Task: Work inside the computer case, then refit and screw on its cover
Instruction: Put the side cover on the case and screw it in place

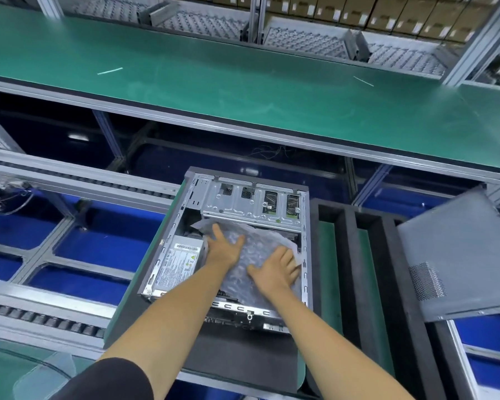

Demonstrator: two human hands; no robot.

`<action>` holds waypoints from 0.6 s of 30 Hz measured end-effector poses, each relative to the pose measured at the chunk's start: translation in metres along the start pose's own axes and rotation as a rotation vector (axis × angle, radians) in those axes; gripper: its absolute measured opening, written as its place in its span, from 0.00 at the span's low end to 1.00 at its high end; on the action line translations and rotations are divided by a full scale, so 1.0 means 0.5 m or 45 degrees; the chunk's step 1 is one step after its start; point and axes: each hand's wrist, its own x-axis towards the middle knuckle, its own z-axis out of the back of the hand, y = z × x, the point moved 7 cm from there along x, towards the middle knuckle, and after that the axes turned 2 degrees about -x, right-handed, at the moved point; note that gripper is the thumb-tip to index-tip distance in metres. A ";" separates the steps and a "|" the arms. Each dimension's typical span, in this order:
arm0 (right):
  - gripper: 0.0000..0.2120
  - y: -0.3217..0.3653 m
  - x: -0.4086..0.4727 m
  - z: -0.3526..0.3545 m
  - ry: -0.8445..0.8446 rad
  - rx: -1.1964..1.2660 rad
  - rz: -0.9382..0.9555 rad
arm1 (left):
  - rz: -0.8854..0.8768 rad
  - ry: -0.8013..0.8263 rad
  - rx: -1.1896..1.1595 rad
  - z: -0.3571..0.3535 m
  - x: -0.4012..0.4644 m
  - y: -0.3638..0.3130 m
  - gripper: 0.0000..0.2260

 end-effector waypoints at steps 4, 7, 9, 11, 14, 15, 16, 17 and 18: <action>0.43 -0.014 0.013 -0.023 0.285 0.269 0.000 | 0.005 -0.005 0.015 0.004 0.009 0.004 0.41; 0.40 -0.025 0.010 -0.021 0.356 0.490 -0.073 | -0.005 0.016 0.106 0.000 0.010 -0.003 0.38; 0.35 -0.028 0.002 -0.028 0.364 0.517 -0.154 | -0.008 0.029 0.158 -0.007 0.011 -0.006 0.37; 0.30 -0.022 -0.006 -0.036 0.350 0.485 -0.192 | -0.012 0.044 0.123 -0.010 0.020 -0.008 0.38; 0.27 -0.014 -0.008 -0.034 0.323 0.429 -0.146 | -0.047 0.027 -0.029 -0.006 0.030 -0.001 0.42; 0.27 -0.014 -0.009 -0.030 0.318 0.413 -0.132 | -0.070 0.004 -0.077 -0.005 0.030 0.002 0.43; 0.26 -0.017 -0.009 -0.024 0.318 0.408 -0.130 | -0.094 -0.019 -0.110 -0.003 0.028 0.002 0.44; 0.25 -0.020 -0.008 -0.020 0.326 0.415 -0.138 | -0.120 -0.033 -0.110 -0.001 0.024 0.000 0.45; 0.26 -0.022 -0.009 -0.020 0.346 0.433 -0.154 | -0.138 -0.029 -0.074 -0.001 0.021 -0.002 0.44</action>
